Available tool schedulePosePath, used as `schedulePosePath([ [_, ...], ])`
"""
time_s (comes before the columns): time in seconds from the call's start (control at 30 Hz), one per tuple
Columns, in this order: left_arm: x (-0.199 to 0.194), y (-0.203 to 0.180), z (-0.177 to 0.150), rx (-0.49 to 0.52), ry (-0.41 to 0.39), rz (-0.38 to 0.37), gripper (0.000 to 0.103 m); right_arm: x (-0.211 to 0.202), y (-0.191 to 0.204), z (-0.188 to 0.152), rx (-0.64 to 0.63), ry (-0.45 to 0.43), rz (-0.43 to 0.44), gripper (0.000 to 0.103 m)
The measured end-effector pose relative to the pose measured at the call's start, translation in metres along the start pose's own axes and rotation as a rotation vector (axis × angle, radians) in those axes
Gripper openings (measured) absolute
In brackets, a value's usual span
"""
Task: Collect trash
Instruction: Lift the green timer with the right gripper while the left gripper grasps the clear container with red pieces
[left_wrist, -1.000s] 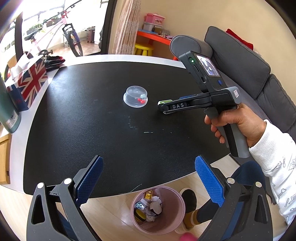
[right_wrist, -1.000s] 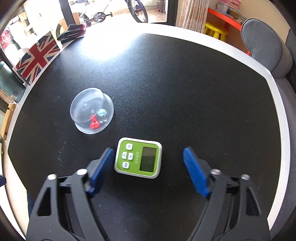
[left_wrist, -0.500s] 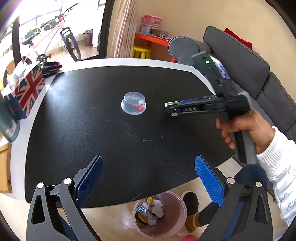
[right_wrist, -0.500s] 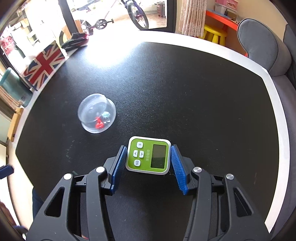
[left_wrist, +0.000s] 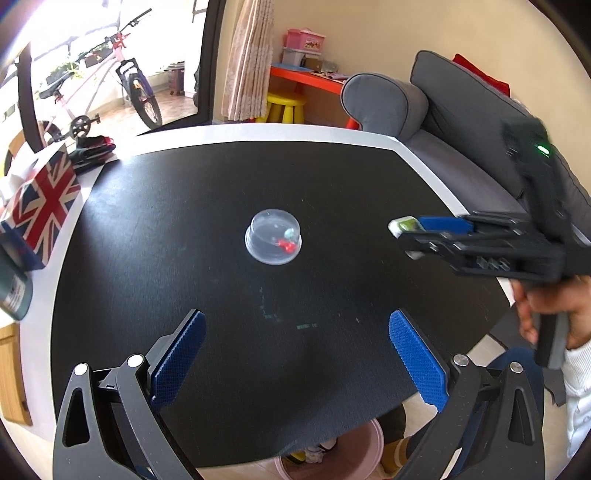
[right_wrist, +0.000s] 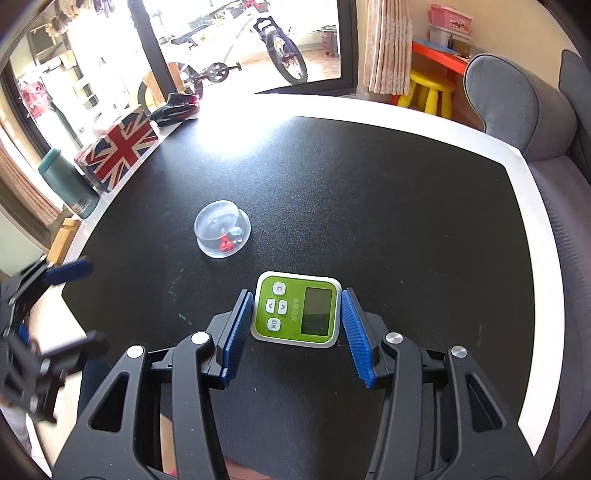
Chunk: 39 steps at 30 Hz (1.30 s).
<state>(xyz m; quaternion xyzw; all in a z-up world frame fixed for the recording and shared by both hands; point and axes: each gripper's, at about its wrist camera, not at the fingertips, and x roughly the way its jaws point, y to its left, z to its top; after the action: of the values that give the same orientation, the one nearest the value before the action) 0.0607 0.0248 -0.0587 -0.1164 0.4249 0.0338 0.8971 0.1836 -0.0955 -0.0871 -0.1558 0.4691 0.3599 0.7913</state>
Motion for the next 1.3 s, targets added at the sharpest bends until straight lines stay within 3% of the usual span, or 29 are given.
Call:
schedulePosePath([
  [0.4, 0.038, -0.002, 0.037, 0.031, 0.041, 0.005, 0.095, -0.017, -0.015, -0.016, 0.016, -0.014, 0.004, 0.049],
  [0.83, 0.094, 0.004, 0.064, 0.025, 0.155, 0.088, 0.095, -0.015, -0.034, -0.027, 0.047, -0.002, 0.008, 0.049],
  [0.87, 0.096, 0.005, 0.065, 0.024, 0.16, 0.092, 0.093, -0.014, -0.036, -0.028, 0.049, 0.0, 0.009, 0.049],
  [0.97, 0.103, 0.006, 0.065, 0.014, 0.183, 0.09, 0.074, -0.012, -0.037, -0.028, 0.05, 0.005, 0.012, 0.049],
  [1.03, 0.105, 0.007, 0.065, 0.014, 0.188, 0.095, 0.053, -0.01, -0.037, -0.027, 0.05, 0.006, 0.013, 0.049],
  [1.3, 0.104, 0.006, 0.063, 0.016, 0.169, 0.104, 0.051, -0.008, -0.034, -0.025, 0.048, 0.004, 0.018, 0.049],
])
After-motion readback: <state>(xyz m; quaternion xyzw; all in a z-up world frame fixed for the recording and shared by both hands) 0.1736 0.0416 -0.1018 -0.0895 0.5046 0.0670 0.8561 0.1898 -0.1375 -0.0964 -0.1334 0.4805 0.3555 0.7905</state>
